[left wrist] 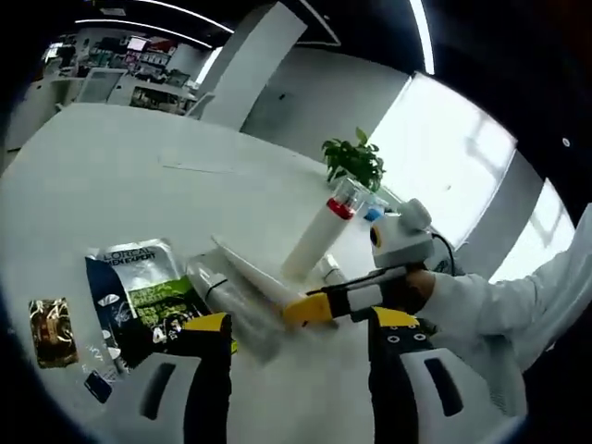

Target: Arrange the skincare products in the storage area until every visible bottle or jar stands upright without overlapping.

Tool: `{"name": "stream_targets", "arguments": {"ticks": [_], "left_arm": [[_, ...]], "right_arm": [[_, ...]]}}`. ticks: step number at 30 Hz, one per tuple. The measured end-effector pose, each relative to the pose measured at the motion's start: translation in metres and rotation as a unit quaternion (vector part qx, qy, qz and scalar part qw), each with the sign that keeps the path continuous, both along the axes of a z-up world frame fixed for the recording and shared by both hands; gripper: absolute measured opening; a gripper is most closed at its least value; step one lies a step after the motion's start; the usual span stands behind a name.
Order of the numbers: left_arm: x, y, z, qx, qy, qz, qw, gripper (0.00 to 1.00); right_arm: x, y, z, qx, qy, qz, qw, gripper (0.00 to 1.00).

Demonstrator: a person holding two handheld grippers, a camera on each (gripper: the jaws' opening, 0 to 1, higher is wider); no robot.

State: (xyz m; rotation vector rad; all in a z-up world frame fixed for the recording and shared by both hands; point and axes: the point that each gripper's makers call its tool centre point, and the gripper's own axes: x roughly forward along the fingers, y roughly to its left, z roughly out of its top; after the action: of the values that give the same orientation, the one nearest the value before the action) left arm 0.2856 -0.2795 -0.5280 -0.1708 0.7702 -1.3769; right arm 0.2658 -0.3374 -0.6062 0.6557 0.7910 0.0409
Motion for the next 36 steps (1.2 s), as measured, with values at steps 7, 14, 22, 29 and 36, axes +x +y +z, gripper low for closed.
{"name": "stream_targets", "arguments": {"ticks": [7,14,22,29,36], "left_arm": [[0.012,-0.022,0.002,-0.006,0.019,0.011,0.9997,0.48],[0.026,-0.042,-0.013,0.013,0.035,0.023,0.999,0.43],[0.036,-0.06,-0.037,0.033,0.082,0.029,0.9956,0.41],[0.041,-0.078,-0.045,0.036,0.095,0.031,0.9944,0.32],[0.039,-0.084,-0.052,0.053,0.105,0.037,0.9923,0.22]], "right_arm": [[-0.003,0.005,0.003,0.055,-0.008,-0.023,0.9982,0.23],[-0.007,0.008,0.011,0.1,-0.017,-0.04,0.9941,0.23],[-0.01,0.007,0.016,0.124,-0.023,-0.048,0.9909,0.23],[-0.013,0.004,0.02,0.123,-0.026,-0.046,0.991,0.23],[-0.018,0.003,0.025,0.097,-0.036,-0.035,0.9941,0.23]]}}
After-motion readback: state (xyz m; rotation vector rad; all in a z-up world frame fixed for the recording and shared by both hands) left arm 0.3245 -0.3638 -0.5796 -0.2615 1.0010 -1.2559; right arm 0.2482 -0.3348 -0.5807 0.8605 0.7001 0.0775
